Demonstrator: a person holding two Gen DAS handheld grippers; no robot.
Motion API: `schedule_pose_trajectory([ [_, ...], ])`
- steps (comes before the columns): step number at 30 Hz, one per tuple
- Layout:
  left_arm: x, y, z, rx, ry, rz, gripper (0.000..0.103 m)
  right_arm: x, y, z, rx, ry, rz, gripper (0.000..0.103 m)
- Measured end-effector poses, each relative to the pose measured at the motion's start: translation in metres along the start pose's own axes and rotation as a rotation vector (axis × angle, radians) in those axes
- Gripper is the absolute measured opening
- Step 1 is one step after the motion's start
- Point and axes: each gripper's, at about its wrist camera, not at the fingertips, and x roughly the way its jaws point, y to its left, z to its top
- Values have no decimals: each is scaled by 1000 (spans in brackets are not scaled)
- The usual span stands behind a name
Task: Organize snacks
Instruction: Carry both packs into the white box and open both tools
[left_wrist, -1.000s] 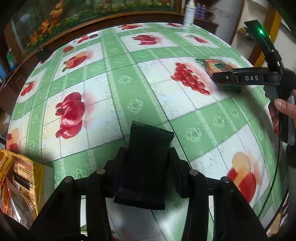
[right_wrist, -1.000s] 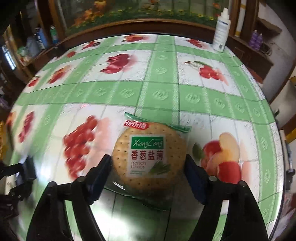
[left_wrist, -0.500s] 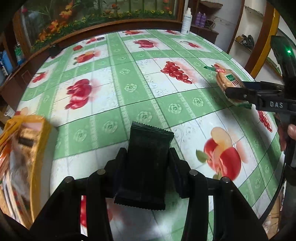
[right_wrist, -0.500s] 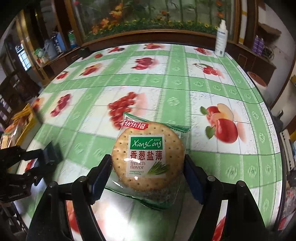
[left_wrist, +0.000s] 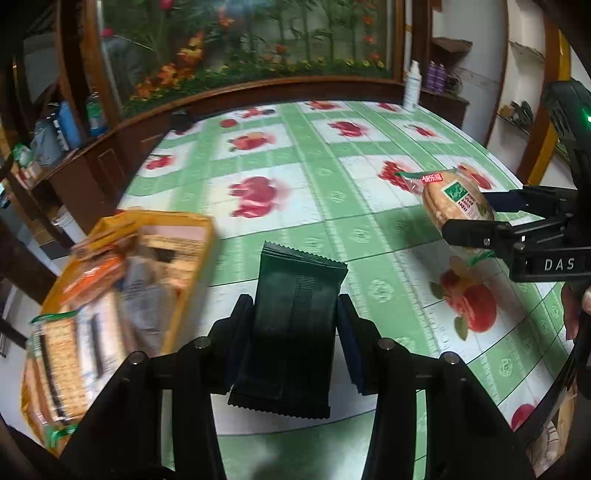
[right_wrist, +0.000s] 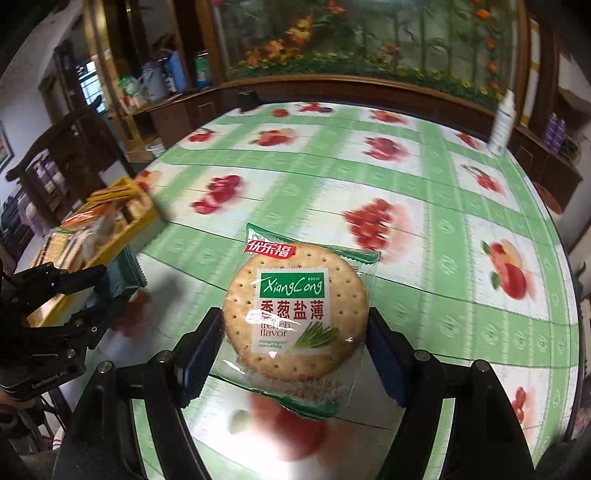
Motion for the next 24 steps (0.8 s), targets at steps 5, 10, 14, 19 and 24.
schedule_pose_trajectory([
  [5,-18,24,-6,-29,-28,36,47,5,34,11,-47,-17,38,76],
  [10,-31,51,-15,-67,-44,72,47,11,71,23,-107,-31,73,76],
  [14,-42,76,-22,-104,-56,97,47,13,100,32,-162,-30,94,76],
  [19,-65,115,-31,-163,-78,139,47,19,135,49,-224,-33,136,76],
  [24,-78,154,-44,-232,-75,178,47,34,171,64,-278,-22,182,76],
])
